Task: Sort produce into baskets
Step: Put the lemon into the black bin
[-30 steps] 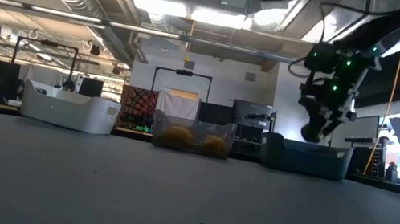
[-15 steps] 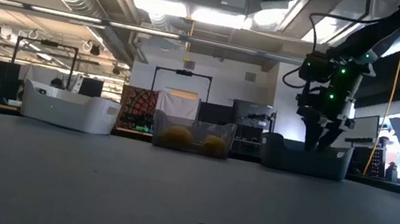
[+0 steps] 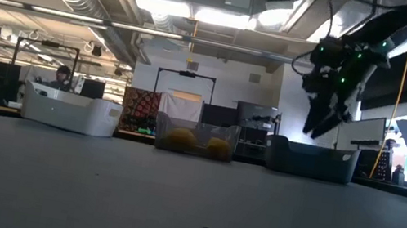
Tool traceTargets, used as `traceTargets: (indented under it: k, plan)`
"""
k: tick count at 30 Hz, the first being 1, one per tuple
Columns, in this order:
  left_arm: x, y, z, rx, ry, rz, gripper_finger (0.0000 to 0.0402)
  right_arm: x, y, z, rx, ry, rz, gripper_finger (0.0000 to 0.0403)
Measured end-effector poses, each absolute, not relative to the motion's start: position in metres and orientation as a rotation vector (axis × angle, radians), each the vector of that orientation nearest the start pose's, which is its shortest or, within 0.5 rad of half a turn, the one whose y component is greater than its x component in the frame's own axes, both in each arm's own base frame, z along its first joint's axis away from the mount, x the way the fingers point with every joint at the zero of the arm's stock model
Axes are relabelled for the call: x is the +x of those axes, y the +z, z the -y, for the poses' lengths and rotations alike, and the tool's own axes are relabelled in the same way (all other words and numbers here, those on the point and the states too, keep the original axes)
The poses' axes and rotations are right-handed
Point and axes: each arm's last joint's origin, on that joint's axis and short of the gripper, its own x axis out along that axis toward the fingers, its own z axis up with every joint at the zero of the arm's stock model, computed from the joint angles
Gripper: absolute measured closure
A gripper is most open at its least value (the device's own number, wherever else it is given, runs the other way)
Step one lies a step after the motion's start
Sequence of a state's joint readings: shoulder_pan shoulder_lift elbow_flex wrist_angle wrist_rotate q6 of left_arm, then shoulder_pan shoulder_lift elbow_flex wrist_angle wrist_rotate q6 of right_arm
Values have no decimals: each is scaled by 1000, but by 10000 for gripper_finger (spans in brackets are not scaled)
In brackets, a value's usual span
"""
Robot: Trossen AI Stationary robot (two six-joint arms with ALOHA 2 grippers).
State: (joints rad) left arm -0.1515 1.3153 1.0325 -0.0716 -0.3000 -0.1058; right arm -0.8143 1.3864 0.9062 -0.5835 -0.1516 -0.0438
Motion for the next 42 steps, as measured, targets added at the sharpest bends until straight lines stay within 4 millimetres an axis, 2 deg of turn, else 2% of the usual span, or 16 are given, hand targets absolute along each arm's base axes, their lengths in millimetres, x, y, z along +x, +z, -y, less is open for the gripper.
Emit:
traceTargets:
  k: [7,15,18,22,28,33,36,42]
  plan:
    - [281,300,60,-79,99,-504,212,205,234,143,393,-336,-961,158]
    - [268,285,94,-271,-6,-673,213,234,234,84,312,-121,-1006,158]
    - [272,284,98,-307,-36,-666,204,241,234,64,285,-96,-1016,157]
    - [278,282,95,-307,-77,-660,171,246,234,41,256,-102,-1026,157]
    - [280,281,88,-209,-140,-675,128,252,236,14,234,-83,-1007,157]
    - [265,271,103,-195,-204,-833,129,255,238,-9,175,-63,-974,157]
    - [251,263,114,-282,-182,-978,134,255,238,-18,127,-74,-967,157]
    - [219,255,147,-622,-53,-1239,135,254,238,-20,46,-173,-949,157]
